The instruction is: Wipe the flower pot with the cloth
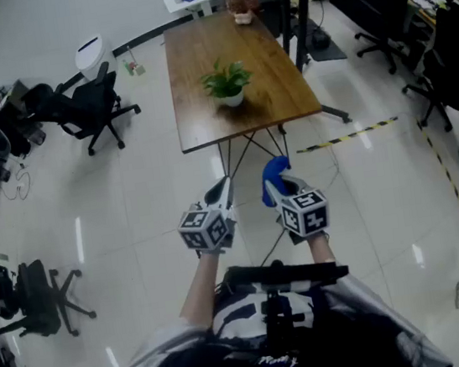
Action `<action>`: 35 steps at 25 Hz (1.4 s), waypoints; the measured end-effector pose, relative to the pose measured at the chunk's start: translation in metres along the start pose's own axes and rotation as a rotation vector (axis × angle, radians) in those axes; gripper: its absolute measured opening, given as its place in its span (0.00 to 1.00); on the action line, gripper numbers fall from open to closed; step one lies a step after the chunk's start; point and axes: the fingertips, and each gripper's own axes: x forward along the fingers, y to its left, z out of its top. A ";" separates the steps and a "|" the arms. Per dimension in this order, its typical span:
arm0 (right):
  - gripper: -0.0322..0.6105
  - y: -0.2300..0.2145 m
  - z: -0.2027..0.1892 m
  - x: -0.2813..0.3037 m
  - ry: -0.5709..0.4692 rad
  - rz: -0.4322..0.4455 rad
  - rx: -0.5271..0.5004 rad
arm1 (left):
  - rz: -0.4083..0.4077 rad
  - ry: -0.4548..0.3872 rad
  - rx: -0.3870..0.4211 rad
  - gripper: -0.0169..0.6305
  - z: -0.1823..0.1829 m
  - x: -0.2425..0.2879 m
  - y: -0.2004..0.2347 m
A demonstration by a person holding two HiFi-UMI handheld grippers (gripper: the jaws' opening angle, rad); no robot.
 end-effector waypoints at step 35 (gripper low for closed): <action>0.15 -0.144 0.098 0.194 0.101 -0.158 0.042 | -0.112 0.165 -0.191 0.03 0.015 0.241 0.145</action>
